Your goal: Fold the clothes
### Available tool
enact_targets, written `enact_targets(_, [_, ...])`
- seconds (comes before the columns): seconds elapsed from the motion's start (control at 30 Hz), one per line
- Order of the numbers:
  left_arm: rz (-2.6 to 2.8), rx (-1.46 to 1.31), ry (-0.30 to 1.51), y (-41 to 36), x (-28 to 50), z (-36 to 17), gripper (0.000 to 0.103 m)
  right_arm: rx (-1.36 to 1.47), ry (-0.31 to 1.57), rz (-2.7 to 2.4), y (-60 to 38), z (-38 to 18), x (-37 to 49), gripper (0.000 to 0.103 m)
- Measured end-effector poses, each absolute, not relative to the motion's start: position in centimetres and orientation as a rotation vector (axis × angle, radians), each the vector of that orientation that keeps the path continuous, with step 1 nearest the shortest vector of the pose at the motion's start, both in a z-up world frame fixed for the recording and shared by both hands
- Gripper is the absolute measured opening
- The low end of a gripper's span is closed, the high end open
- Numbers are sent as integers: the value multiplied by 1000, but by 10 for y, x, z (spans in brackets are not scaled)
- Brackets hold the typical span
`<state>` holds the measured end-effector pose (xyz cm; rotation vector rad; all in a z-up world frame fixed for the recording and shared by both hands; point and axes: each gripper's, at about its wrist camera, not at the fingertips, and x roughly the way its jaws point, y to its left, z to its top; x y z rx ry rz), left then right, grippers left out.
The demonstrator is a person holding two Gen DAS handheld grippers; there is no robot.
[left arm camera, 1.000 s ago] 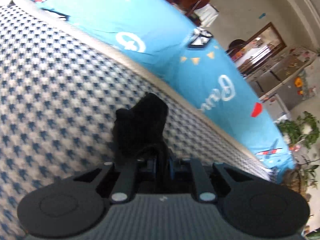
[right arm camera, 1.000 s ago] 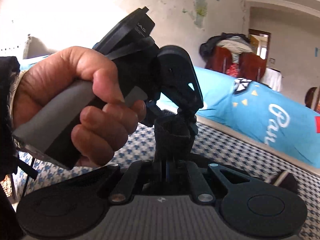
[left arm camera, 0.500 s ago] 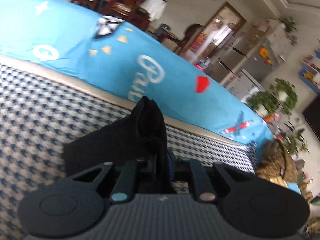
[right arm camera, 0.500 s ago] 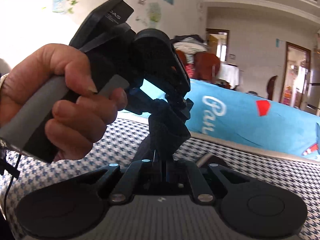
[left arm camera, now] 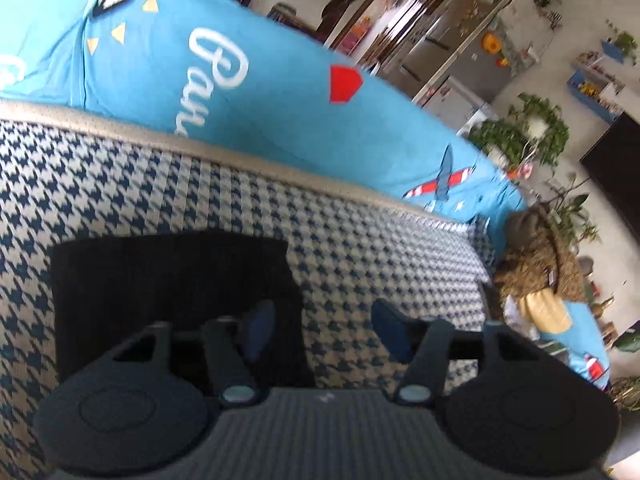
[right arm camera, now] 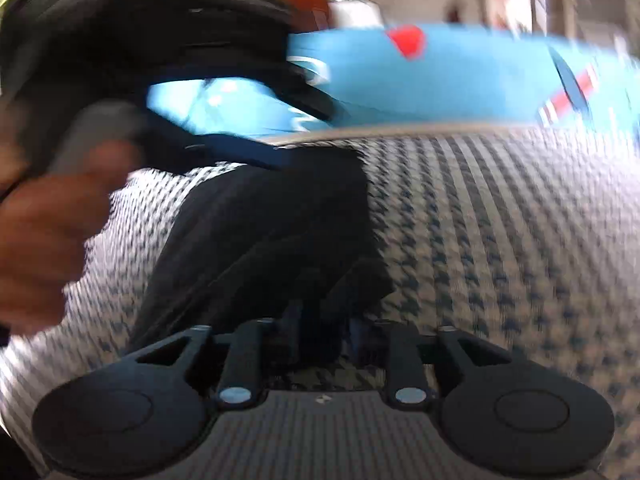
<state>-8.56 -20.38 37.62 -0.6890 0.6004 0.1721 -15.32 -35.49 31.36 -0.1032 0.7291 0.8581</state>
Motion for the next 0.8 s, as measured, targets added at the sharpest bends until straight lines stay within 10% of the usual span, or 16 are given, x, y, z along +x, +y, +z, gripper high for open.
enact_targets(0.27, [339,-679,568,-166,-123,381,86,-50,633,809,-350,337,-125,42])
enact_targets(0.8, [398,-708,645,-134,-132,332,87,-143,642,981,-313,321,-140,46])
